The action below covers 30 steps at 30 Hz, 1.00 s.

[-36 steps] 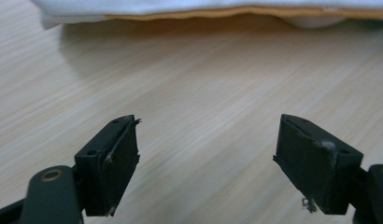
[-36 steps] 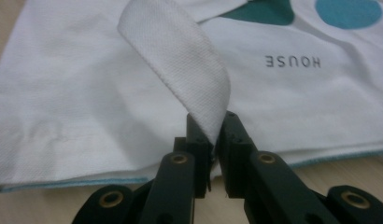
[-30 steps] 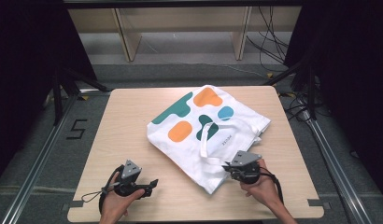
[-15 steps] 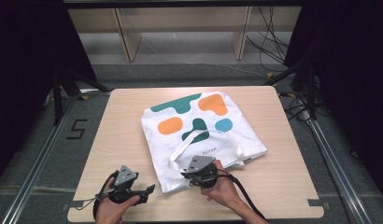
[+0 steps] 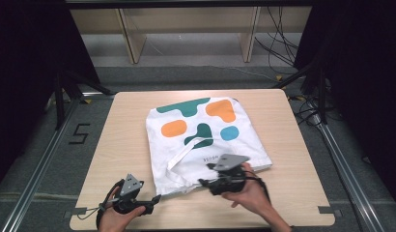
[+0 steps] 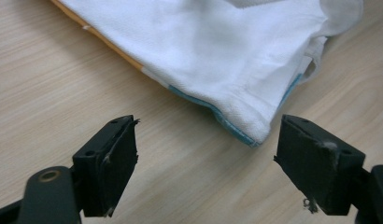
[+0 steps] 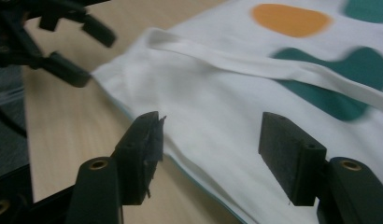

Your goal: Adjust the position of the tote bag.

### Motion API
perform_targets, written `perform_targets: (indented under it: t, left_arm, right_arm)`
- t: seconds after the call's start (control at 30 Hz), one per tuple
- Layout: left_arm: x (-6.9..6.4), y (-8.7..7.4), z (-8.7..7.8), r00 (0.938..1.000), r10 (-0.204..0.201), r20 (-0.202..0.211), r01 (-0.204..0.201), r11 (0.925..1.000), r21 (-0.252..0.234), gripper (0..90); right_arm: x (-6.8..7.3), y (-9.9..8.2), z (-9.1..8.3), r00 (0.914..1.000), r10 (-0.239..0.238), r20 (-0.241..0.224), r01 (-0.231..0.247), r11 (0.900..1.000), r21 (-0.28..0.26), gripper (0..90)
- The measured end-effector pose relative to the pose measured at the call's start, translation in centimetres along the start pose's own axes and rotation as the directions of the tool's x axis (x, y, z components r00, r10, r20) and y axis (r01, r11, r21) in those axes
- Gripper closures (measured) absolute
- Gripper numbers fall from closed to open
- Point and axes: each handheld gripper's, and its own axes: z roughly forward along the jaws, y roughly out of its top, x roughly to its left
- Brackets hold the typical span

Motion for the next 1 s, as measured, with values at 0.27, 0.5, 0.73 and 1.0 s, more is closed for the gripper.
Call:
perform_targets:
  t: [0.27, 0.5, 0.73, 1.0]
  left_arm:
    - [-0.7, 0.1, 0.7, 0.9996, 0.024, -0.011, -0.024, 0.9977, 0.064, 18.8]
    - [-0.9, 0.0, 1.1, 0.9986, 0.042, -0.034, -0.038, 0.995, 0.092, 19.0]
    - [-0.8, 0.4, 1.6, 0.9965, 0.024, -0.08, -0.016, 0.9951, 0.098, 21.4]
    - [-0.7, 1.0, 1.0, 0.9914, 0.02, -0.129, -0.014, 0.9988, 0.047, 18.2]
  right_arm:
    - [-5.3, -5.7, -7.2, 0.965, 0.158, 0.21, -0.16, 0.9871, -0.007, 37.2]
    - [-7.1, -8.8, -9.4, 0.9298, 0.253, 0.267, -0.261, 0.9654, -0.007, 37.1]
    - [-7.3, -9.4, -9.4, 0.9275, 0.257, 0.272, -0.267, 0.9638, 0.0, 36.5]
    - [-7.6, -9.5, -9.5, 0.9283, 0.251, 0.275, -0.259, 0.9658, -0.005, 35.8]
